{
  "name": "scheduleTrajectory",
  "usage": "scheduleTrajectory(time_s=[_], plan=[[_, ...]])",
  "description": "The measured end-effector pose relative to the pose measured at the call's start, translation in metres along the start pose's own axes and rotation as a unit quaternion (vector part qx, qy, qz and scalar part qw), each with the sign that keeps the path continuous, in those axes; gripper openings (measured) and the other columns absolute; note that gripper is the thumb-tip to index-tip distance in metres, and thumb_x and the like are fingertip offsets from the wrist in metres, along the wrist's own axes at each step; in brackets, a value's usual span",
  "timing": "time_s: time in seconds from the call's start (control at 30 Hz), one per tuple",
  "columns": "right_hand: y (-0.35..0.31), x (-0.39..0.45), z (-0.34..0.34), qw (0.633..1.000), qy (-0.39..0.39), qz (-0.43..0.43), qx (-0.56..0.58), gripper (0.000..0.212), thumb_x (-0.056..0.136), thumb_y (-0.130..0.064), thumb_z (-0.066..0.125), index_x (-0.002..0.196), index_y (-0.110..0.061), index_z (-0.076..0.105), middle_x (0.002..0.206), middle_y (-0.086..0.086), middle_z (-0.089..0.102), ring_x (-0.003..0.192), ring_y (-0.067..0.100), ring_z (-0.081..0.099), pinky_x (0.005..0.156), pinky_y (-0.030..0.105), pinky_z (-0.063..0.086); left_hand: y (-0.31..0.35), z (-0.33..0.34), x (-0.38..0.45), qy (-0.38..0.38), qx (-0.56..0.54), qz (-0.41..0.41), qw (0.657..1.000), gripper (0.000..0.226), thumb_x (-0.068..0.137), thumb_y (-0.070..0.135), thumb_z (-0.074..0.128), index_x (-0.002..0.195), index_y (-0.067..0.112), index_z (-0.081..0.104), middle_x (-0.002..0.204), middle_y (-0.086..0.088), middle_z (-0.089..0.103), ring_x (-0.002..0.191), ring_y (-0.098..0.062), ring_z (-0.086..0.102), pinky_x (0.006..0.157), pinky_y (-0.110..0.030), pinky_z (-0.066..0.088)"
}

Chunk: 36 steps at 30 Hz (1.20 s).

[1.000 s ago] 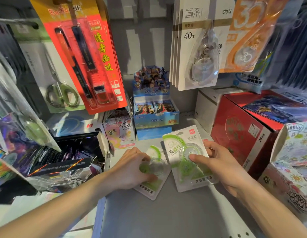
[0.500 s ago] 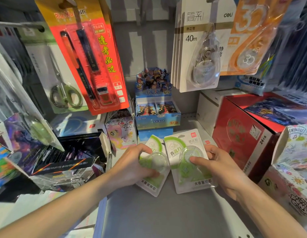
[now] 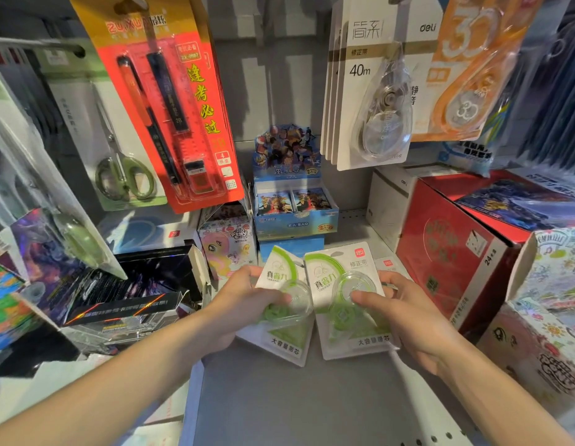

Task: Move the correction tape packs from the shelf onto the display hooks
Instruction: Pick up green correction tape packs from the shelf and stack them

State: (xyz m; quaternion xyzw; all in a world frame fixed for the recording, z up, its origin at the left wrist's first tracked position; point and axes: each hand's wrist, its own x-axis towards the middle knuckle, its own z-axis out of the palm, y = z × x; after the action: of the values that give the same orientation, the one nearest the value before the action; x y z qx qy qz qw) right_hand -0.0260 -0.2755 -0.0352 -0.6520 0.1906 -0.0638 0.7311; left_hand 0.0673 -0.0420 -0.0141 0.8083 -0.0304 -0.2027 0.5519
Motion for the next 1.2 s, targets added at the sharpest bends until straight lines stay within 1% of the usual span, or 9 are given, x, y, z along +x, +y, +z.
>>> scheduleTrajectory(time_s=[0.07,0.2,0.3,0.4,0.53,0.8,0.97,1.1,1.2], plan=[[-0.004,-0.006,0.001,1.000,0.003,-0.009,0.009,0.036,0.087,-0.001,0.077,0.119,-0.009,0.064,0.105,0.015,0.081,0.103,0.041,0.075,0.101,0.062,0.053,0.002,-0.001,-0.006,0.011,-0.008,0.016,1.000,0.045,0.079,0.019,0.087,0.109,0.030,0.055,0.099,0.006,0.075,0.085,-0.009,0.071,0.058,-0.025,0.050],[-0.018,-0.025,0.004,0.999,-0.005,-0.041,0.015,0.045,0.085,-0.001,0.079,0.125,-0.010,0.061,0.105,0.013,0.082,0.096,0.037,0.079,0.091,0.060,0.060,0.007,-0.005,-0.023,-0.004,-0.047,0.064,0.997,0.052,0.079,0.009,0.087,0.118,0.021,0.055,0.102,0.002,0.081,0.098,-0.021,0.077,0.094,-0.049,0.058],[-0.034,-0.042,0.006,0.996,-0.001,-0.091,0.010,0.051,0.080,-0.004,0.082,0.124,-0.015,0.059,0.104,0.010,0.082,0.089,0.034,0.081,0.073,0.049,0.067,0.012,-0.006,-0.038,-0.012,-0.086,0.106,0.991,0.048,0.080,0.001,0.083,0.119,0.016,0.060,0.100,0.003,0.082,0.092,-0.018,0.079,0.083,-0.036,0.063],[-0.052,-0.064,0.010,0.989,0.007,-0.150,0.009,0.062,0.067,-0.020,0.085,0.123,-0.019,0.060,0.106,0.004,0.082,0.090,0.030,0.081,0.071,0.043,0.067,0.019,-0.010,-0.053,0.008,-0.094,0.171,0.981,0.042,0.082,0.004,0.083,0.113,0.023,0.063,0.100,0.009,0.081,0.088,-0.008,0.078,0.066,-0.018,0.058],[-0.073,-0.086,0.011,0.976,0.029,-0.216,0.002,0.067,0.062,-0.027,0.088,0.124,-0.023,0.062,0.112,0.003,0.081,0.099,0.027,0.080,0.080,0.045,0.063,0.038,-0.019,-0.076,0.027,-0.096,0.269,0.958,0.037,0.083,0.009,0.083,0.109,0.028,0.065,0.104,0.013,0.080,0.099,-0.005,0.075,0.082,-0.026,0.057],[-0.117,-0.098,0.000,0.941,0.040,-0.333,-0.048,0.066,0.070,-0.036,0.093,0.127,-0.032,0.060,0.112,-0.009,0.080,0.100,0.015,0.078,0.085,0.044,0.062,0.074,-0.031,-0.120,0.118,-0.136,0.360,0.915,0.044,0.082,0.016,0.083,0.118,0.029,0.062,0.107,0.009,0.080,0.099,-0.011,0.077,0.084,-0.032,0.062],[-0.131,-0.091,-0.008,0.913,0.025,-0.401,-0.074,0.053,0.080,-0.025,0.087,0.119,-0.044,0.056,0.105,-0.026,0.076,0.092,-0.002,0.076,0.069,0.012,0.059,0.089,-0.021,-0.139,0.195,-0.127,0.384,0.894,0.046,0.086,0.017,0.081,0.122,0.036,0.060,0.113,0.012,0.078,0.103,-0.010,0.076,0.084,-0.030,0.063],[-0.137,-0.088,-0.018,0.901,0.001,-0.423,-0.101,0.051,0.083,-0.033,0.084,0.117,-0.053,0.052,0.112,-0.029,0.071,0.095,-0.006,0.072,0.067,0.021,0.061,0.101,-0.007,-0.152,0.259,-0.128,0.387,0.876,0.043,0.085,0.017,0.082,0.117,0.038,0.061,0.111,0.014,0.078,0.102,-0.009,0.076,0.080,-0.029,0.062],[-0.137,-0.087,-0.025,0.895,-0.016,-0.433,-0.109,0.053,0.083,-0.036,0.084,0.118,-0.057,0.049,0.114,-0.031,0.069,0.095,-0.008,0.071,0.075,0.028,0.059,0.108,0.001,-0.164,0.293,-0.118,0.390,0.865,0.044,0.085,0.017,0.082,0.118,0.038,0.061,0.112,0.014,0.078,0.104,-0.008,0.075,0.085,-0.031,0.061]])
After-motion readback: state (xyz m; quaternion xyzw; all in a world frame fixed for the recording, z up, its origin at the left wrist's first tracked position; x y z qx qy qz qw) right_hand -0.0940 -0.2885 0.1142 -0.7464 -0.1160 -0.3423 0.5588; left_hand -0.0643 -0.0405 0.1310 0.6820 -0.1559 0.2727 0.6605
